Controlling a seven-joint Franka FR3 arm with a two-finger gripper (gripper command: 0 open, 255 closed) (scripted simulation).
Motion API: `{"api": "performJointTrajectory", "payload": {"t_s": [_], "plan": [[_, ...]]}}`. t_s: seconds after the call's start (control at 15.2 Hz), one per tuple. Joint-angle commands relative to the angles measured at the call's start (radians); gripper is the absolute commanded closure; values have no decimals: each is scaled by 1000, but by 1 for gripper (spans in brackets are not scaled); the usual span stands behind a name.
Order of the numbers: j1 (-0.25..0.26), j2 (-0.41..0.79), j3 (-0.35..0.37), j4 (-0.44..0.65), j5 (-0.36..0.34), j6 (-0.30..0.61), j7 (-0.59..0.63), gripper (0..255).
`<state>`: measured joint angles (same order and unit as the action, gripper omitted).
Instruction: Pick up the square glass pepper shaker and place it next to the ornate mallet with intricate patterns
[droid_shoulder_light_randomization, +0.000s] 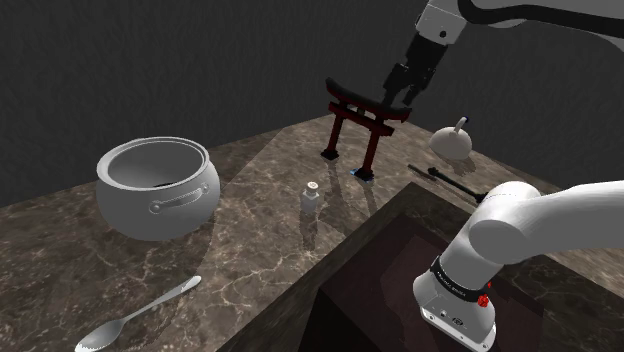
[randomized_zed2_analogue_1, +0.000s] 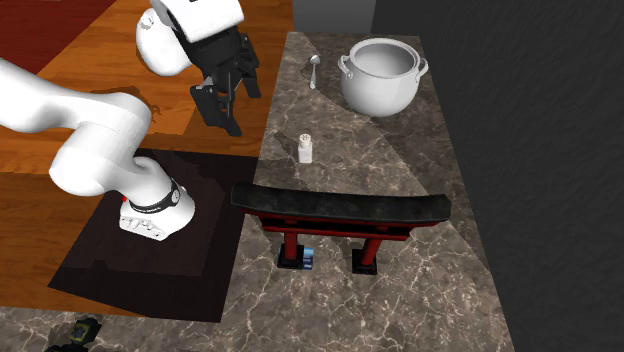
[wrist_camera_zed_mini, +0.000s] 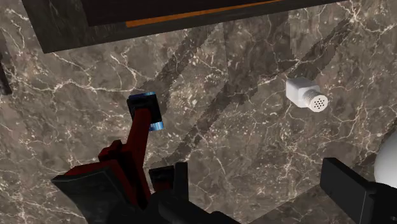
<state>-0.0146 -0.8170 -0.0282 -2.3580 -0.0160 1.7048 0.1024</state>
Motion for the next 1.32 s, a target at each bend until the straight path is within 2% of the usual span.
{"api": "performJointTrajectory", "payload": {"t_s": [0.0,0.66,1.25], "plan": [[0,0,0,0,0,0,0,0],[84,30,102,-269,68,338,43,0],[166,213,214,-409,123,698,91,0]]}}
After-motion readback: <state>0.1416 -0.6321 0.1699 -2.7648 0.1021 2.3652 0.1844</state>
